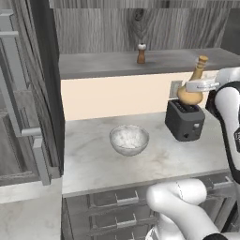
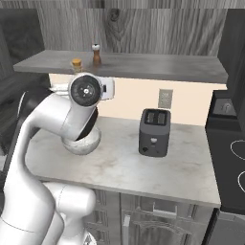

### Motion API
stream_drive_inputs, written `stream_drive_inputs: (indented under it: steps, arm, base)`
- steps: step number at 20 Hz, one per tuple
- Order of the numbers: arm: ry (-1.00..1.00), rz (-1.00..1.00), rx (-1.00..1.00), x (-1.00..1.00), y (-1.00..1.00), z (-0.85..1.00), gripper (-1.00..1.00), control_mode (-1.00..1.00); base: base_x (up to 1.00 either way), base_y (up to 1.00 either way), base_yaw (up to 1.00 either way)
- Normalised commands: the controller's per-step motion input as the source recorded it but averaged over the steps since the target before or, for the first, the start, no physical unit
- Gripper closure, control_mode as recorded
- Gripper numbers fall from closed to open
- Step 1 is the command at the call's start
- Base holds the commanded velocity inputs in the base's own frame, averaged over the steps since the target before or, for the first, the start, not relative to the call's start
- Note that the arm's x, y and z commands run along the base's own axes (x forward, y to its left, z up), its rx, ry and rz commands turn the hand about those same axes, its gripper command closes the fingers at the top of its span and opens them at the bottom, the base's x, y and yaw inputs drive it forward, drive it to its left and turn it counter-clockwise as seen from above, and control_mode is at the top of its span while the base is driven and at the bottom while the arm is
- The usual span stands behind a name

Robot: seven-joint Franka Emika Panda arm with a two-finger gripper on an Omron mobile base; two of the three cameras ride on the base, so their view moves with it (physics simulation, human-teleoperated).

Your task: Retrieve the bottle and the shaker from the cabinet and place them next to the mixing bowl on the counter. Then add garlic from the fridge to the mixing bowl.

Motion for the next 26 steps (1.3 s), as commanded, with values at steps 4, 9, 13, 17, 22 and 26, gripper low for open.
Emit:
stream_drive_inputs:
  steps: [4, 9, 13, 17, 22, 26]
  arm:
    - [0.0, 0.26, -0.05, 0.0, 0.0, -0.17, 1.0, -1.0]
    - [0.04, 0.22, -0.02, -0.03, 0.0, -0.61, 1.0, -1.0]
    - [0.0, 0.17, 0.0, -0.06, 0.0, -0.81, 1.0, -1.0]
    - [0.0, 0.15, 0.0, 0.0, 0.0, -0.86, 1.0, -1.0]
    - [0.05, 0.11, -0.04, 0.0, 0.0, -0.73, 1.0, -1.0]
    - [0.05, 0.09, -0.04, 0.06, 0.0, -0.63, 1.0, -1.0]
  base:
    - [0.0, 0.0, 0.0]
    - [0.0, 0.0, 0.0]
    - [0.0, 0.0, 0.0]
    - [0.0, 0.0, 0.0]
    - [0.0, 0.0, 0.0]
    - [0.0, 0.0, 0.0]
